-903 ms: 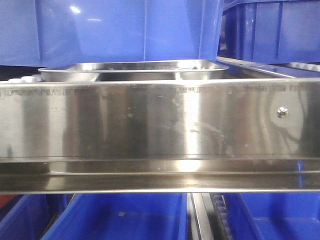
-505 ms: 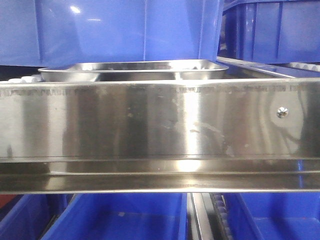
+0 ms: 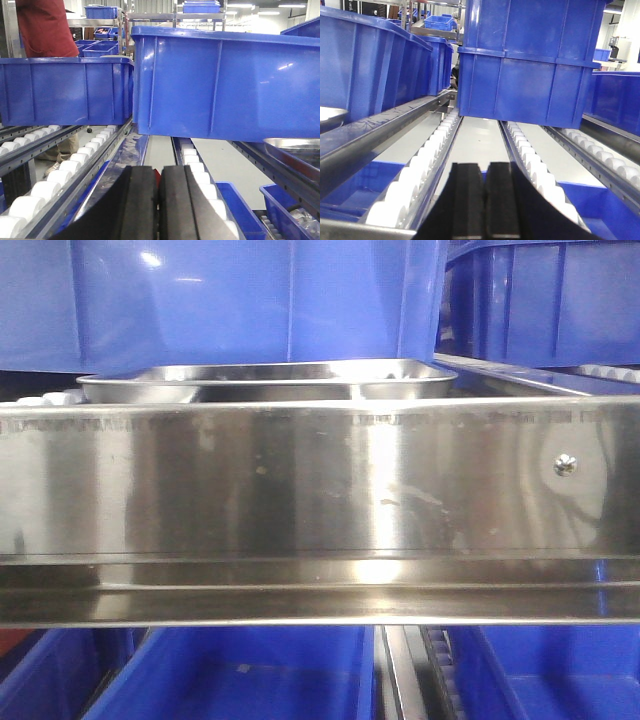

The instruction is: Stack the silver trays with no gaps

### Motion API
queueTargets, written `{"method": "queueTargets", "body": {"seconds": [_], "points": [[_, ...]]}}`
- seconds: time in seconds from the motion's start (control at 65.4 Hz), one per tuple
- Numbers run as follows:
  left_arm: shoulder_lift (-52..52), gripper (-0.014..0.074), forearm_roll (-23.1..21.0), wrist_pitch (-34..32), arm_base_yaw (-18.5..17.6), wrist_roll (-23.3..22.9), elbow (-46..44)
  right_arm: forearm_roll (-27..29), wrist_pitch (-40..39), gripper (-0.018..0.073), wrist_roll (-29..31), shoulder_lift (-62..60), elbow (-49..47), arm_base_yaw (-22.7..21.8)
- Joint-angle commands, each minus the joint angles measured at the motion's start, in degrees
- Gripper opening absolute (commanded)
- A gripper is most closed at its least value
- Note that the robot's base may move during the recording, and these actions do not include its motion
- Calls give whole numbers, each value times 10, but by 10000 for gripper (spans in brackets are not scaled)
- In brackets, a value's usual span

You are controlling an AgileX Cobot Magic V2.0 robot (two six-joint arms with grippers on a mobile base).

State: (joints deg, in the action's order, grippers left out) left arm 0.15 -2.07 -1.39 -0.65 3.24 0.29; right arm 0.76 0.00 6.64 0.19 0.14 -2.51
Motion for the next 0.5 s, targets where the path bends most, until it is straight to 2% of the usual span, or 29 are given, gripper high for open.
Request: {"method": "queueTargets", "body": {"seconds": [0.0, 0.168, 0.291, 0.398, 0.444, 0.49], "points": [[-1, 11, -3, -20, -1, 1, -3, -1, -60, -75, 2, -2, -1, -3], [-1, 11, -3, -62, -1, -6, -3, -1, -265, -75, 0, -2, -1, -3], [-1, 11, -26, -68, -1, -23, -40, -1, -388, -75, -16, -2, -1, -3], [-1, 11, -44, -21, -1, -24, -108, -1, -379, -75, -106, -2, -9, -3], [-1, 11, -72, 31, -1, -24, -148, -1, -349, -75, -117, -2, -25, -3], [2, 11, -79, 80, -1, -24, -188, -1, -314, -75, -117, -2, -49, -3]]}}
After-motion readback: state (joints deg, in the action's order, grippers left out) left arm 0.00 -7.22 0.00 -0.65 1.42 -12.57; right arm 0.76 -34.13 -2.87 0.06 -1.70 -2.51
